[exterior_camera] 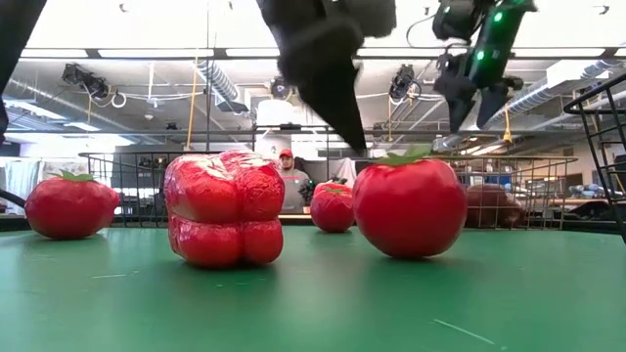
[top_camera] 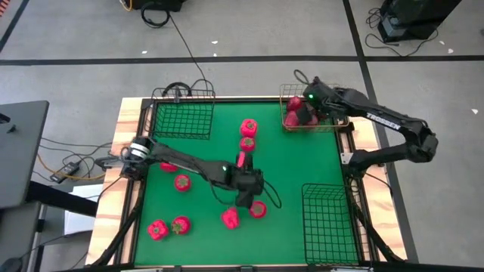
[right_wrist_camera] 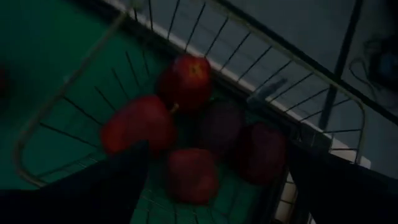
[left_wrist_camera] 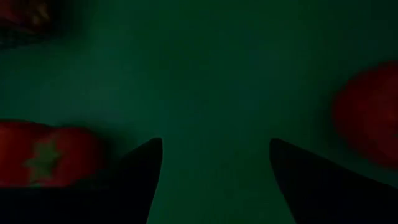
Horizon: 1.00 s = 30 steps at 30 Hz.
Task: Sort produce into baskets
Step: Put the red bell pepper into the top black wire basket
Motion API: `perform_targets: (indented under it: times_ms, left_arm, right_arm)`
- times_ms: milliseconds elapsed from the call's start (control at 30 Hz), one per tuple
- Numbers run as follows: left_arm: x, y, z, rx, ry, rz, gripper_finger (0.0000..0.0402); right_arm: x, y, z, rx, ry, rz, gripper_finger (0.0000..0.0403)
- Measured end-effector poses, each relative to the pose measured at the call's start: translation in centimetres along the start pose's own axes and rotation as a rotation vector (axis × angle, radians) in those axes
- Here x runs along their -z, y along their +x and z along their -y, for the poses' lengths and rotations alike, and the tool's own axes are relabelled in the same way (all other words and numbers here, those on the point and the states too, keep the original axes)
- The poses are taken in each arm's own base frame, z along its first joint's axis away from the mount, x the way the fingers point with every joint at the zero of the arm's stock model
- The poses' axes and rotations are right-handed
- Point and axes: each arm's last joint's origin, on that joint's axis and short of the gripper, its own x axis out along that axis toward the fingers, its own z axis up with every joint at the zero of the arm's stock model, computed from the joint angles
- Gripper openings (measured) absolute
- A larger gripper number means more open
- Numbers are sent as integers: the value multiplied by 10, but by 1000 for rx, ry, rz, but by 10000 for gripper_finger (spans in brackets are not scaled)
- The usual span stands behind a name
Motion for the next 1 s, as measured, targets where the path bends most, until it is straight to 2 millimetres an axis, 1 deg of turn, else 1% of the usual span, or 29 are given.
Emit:
perform_targets:
  times_ms: [100, 200, 300, 400, 500, 567, 667, 833, 933, 1000]
  left_arm:
    - [-4, -23, -22, 25, -16, 41, 300]
    - [-4, -43, -41, 61, -40, 107, 300]
    - [5, -48, -53, 99, -77, 168, 300]
    - [23, -47, -62, 93, -116, 230, 300]
    - [42, -43, -74, 72, -188, 298, 300]
    - [55, -36, -83, 54, -252, 332, 300]
    - [73, -24, -90, 29, -292, 346, 300]
    - [92, -12, -84, 90, -270, 282, 300]
    - [96, -11, -77, 95, -281, 270, 300]
    - [98, -12, -74, 88, -292, 254, 300]
  right_arm:
    - [3, -19, 4, -53, 33, 84, 380]
    - [5, -39, 4, -180, 64, 166, 378]
    - [9, -56, -1, -331, 47, 224, 378]
    - [14, -66, -11, -426, 7, 264, 378]
    - [21, -66, -24, -484, -28, 294, 378]
    - [27, -62, -35, -522, -41, 313, 378]
    - [37, -56, -52, -607, -47, 347, 378]
    - [57, -49, -84, -836, -112, 444, 377]
    - [70, -45, -103, -983, -158, 542, 377]
    - [78, -40, -113, -1042, -154, 592, 377]
